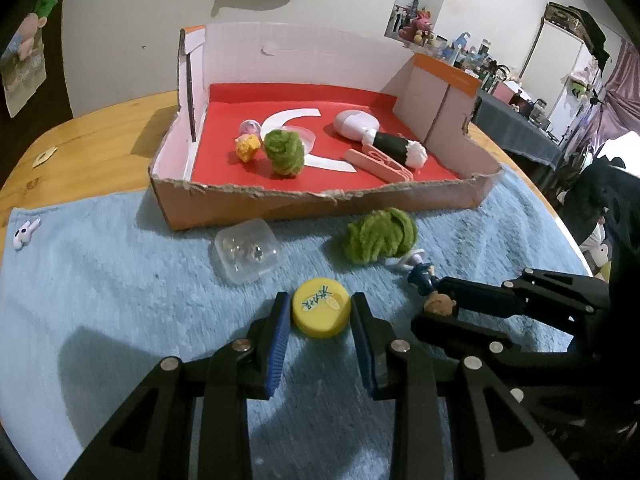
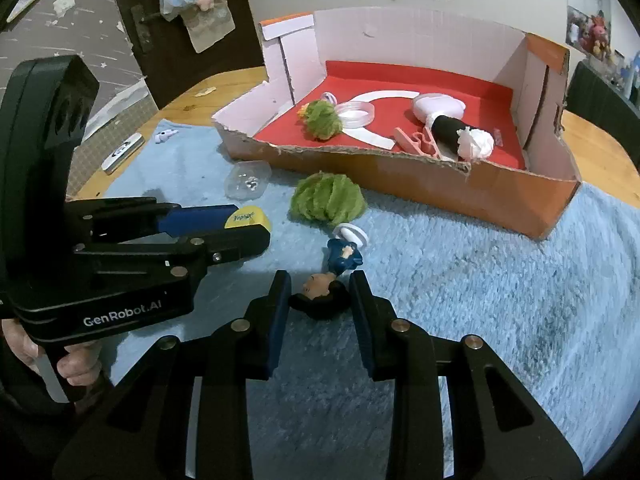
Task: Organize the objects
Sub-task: 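Grasp the small blue figure with the right tool while the left grasps the yellow lid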
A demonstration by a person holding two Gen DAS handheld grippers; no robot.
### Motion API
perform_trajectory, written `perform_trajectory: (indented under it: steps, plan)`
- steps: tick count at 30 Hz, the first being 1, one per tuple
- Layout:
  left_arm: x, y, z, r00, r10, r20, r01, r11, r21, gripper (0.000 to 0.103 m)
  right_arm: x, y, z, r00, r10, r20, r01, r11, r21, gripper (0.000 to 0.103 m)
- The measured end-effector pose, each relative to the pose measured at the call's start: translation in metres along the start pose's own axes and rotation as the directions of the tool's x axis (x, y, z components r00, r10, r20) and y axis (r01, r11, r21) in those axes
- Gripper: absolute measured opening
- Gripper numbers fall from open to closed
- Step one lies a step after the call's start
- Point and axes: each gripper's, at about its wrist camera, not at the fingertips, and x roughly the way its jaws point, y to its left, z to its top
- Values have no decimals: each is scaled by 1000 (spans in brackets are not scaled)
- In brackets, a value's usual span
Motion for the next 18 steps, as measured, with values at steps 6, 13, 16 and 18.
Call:
perform_trajectory:
  steps: [6,13,16,18]
  plan:
    - [-8,0,-9,1000,-17,-6,17,1000,-18,32,-8,2,-7,1000,14,6,-14,1000,6,29]
    - [-18,-6,-16,1000,-24,11,25,1000,-15,32,-19,5,-15,1000,20,18,-20,1000,7,29]
    - [-21,-8,-16,1000,-24,18,25,1000,-9,32,-23,5,-14,999,17,31,-17,1000,8,29]
    - [-23,-8,-16,999,-26,21,26,1000,-10,32,-25,6,-14,999,18,38,-19,1000,8,29]
